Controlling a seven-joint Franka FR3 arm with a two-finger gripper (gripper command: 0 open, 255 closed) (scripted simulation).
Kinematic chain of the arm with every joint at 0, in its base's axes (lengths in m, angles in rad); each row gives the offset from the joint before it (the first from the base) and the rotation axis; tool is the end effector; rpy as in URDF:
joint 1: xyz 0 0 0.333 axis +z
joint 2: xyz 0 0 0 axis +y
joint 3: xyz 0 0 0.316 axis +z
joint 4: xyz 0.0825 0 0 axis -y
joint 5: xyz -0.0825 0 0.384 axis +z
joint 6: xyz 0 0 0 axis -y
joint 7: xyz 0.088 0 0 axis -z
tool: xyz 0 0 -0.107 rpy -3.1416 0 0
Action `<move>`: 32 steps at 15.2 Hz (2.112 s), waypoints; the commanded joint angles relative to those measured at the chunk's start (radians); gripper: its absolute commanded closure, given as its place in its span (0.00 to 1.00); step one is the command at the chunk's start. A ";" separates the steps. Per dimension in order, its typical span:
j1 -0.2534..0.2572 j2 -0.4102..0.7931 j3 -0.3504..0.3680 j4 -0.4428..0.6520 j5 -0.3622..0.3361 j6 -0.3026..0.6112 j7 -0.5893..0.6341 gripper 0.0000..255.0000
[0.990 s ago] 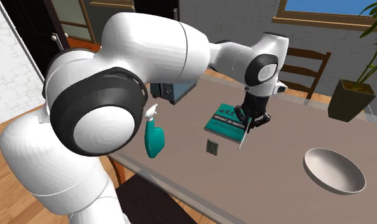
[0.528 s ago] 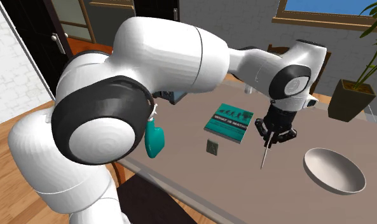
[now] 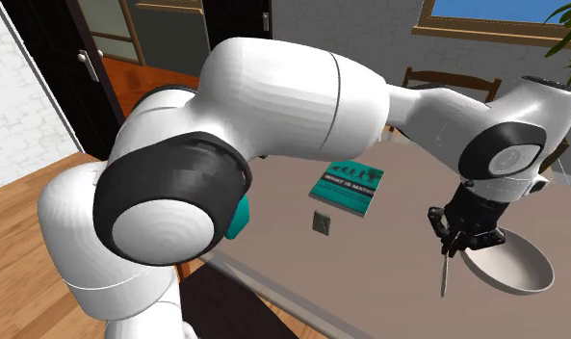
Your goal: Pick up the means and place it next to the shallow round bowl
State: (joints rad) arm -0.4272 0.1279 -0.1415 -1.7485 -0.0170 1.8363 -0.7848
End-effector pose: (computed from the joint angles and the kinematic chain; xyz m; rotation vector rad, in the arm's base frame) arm 0.5038 -0.3195 0.4894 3.1189 0.3471 -0.0813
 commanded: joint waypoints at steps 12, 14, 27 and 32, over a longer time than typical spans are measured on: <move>-0.190 0.262 -0.095 0.357 0.063 -0.092 -0.285 1.00; -0.206 0.289 -0.099 0.382 0.070 -0.091 -0.303 1.00; -0.202 0.308 -0.094 0.236 0.075 0.074 -0.303 1.00; -0.202 0.326 -0.092 0.194 0.079 0.133 -0.305 1.00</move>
State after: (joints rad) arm -0.6309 0.4498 -0.2346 -1.5454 0.0617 1.9563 -1.0915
